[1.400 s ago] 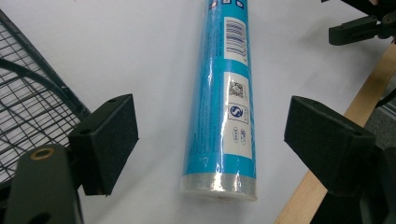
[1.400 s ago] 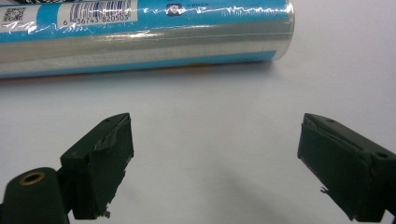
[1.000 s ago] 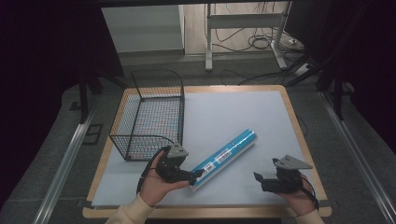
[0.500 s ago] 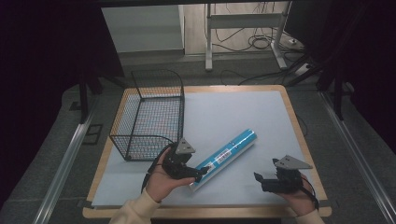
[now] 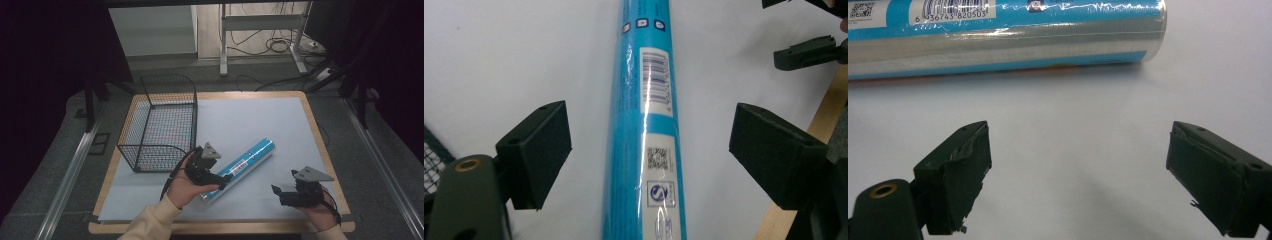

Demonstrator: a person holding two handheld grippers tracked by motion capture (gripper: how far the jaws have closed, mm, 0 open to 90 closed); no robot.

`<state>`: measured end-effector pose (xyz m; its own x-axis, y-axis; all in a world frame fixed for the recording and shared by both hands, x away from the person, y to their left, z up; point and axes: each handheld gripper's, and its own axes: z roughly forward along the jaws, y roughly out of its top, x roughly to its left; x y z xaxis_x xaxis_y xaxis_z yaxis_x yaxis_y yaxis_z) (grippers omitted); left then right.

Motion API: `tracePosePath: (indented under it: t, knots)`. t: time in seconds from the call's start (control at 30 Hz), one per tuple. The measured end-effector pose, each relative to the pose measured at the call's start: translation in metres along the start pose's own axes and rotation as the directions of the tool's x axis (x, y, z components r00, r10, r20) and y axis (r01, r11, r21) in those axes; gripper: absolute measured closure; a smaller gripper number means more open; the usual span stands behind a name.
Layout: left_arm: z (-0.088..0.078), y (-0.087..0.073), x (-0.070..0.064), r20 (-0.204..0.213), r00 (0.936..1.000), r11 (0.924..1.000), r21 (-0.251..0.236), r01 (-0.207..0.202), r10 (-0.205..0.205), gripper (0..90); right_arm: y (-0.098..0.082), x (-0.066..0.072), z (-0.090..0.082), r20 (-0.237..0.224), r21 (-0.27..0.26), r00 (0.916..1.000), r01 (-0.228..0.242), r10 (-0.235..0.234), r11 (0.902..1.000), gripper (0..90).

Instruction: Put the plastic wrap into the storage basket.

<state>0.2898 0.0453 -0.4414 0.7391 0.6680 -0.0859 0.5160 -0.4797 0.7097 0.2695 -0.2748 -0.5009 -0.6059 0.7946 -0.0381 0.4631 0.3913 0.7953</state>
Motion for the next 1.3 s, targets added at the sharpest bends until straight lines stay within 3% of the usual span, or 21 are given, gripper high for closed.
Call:
tracePosePath:
  t: [0.7, 1.3]
  knots:
    - [0.021, 0.032, -0.007, 0.002, 0.9990, 0.9979, 0.047, -0.044, 0.044, 16.1, 0.000, 0.000, 0.000, -0.003, 0.000, 1.0000, 0.000, 0.000, 1.0000, 11.0]
    - [0.043, 0.045, -0.005, -0.002, 0.9990, 0.9952, 0.088, -0.043, 0.044, 15.8, -0.001, -0.001, 0.000, -0.004, 0.001, 1.0000, 0.001, -0.001, 1.0000, 11.0]
